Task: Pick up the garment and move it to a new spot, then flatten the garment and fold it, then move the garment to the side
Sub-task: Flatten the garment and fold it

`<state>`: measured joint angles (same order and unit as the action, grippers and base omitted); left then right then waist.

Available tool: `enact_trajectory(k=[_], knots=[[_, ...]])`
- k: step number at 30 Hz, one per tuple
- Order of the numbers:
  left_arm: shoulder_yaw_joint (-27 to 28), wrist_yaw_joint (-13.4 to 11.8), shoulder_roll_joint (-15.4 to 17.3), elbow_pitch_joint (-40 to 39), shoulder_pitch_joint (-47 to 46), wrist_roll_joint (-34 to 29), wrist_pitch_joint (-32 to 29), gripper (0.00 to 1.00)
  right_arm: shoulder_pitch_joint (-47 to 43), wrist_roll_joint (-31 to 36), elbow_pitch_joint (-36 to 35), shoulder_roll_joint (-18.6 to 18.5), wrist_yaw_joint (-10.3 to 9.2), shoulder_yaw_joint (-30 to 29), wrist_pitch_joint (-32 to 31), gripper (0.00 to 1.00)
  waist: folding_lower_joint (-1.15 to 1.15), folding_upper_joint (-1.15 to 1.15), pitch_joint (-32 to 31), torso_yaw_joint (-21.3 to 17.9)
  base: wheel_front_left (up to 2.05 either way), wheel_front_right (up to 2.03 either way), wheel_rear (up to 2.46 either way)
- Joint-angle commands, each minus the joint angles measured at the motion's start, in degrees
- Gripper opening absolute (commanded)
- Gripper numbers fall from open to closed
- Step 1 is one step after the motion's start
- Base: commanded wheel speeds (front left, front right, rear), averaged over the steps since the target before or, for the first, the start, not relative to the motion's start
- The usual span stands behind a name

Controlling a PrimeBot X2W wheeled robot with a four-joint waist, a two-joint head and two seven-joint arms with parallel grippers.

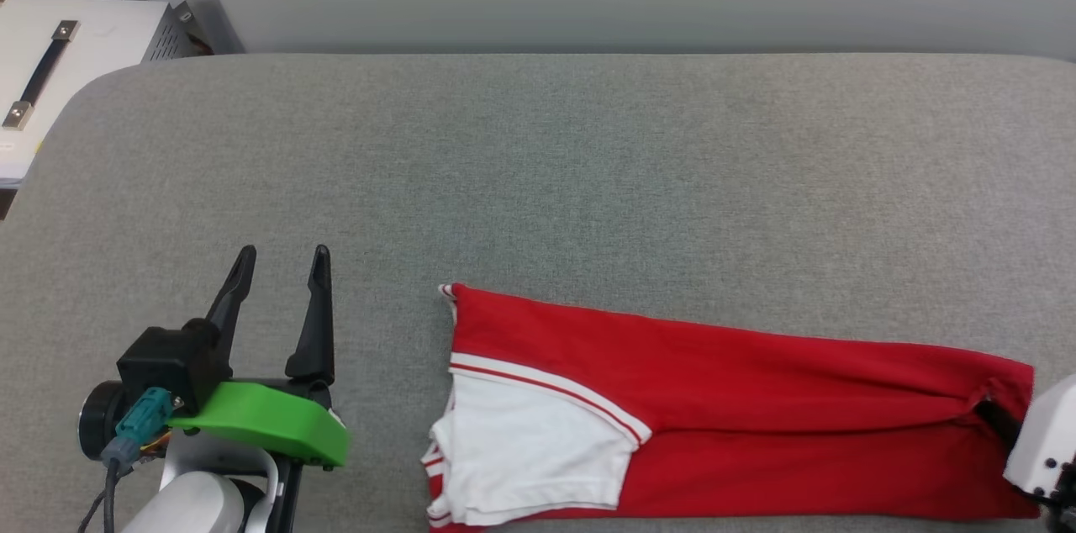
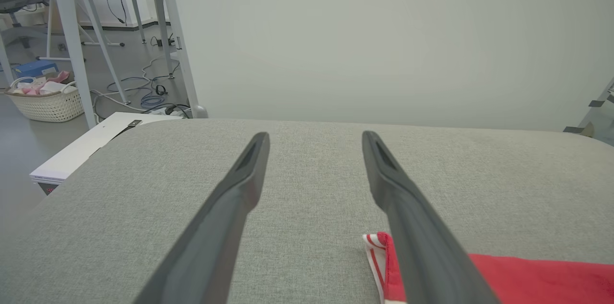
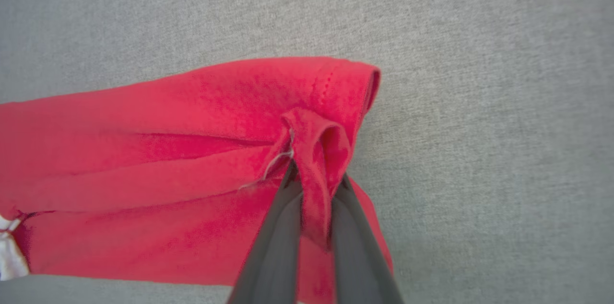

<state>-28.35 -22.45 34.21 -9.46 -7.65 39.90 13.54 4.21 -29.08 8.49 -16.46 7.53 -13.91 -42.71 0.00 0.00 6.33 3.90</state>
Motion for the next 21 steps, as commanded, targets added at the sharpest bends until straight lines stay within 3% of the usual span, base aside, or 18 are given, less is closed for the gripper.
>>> enact_trajectory(k=[1, 7, 11, 13, 14, 21], knots=[[-0.27, -0.21, 0.22, 0.04, 1.0, -0.73, -0.23, 1.0, 0.12, 0.91, 0.02, -0.56, -0.04, -1.55, -0.37, 0.0, 0.0, 0.0, -0.88, -0.76, 0.0, 0.0, 0.0], [-1.62, -0.18, -0.02, 0.6, 1.63, -0.98, -0.85, 1.0, -0.38, 1.83, -1.09, -0.88, -0.04, -7.88, -2.25, 0.0, 0.0, 0.0, -2.68, -1.53, 0.0, 0.0, 0.0], [-2.19, -0.29, -0.06, 1.09, 2.2, -0.91, -1.28, 1.0, -0.2, -0.02, -1.77, 1.4, -0.04, -9.77, -4.95, 0.0, 0.0, 0.0, -4.17, -1.73, 0.0, 0.0, 0.0], [-2.45, -0.38, -0.04, 1.31, 2.44, -0.92, -1.49, 1.0, 0.48, -4.09, -1.89, 4.59, -0.04, -10.75, -7.71, 0.0, 0.0, 0.0, -4.84, -1.72, 0.0, 0.0, 0.0], [-2.64, -0.46, 0.05, 1.55, 2.73, -0.77, -1.8, 1.0, 1.39, -11.65, -2.91, 9.25, -0.04, -11.66, -12.27, 0.0, 0.0, 0.0, -5.51, -1.46, 0.0, 0.0, 0.0], [-2.95, -0.27, 0.13, 2.02, 2.9, -0.3, -2.33, 1.0, 1.12, -25.54, -3.45, 13.35, -0.04, -10.24, -18.11, 0.0, 0.0, 0.0, -6.31, -0.04, 0.0, 0.0, 0.0]])
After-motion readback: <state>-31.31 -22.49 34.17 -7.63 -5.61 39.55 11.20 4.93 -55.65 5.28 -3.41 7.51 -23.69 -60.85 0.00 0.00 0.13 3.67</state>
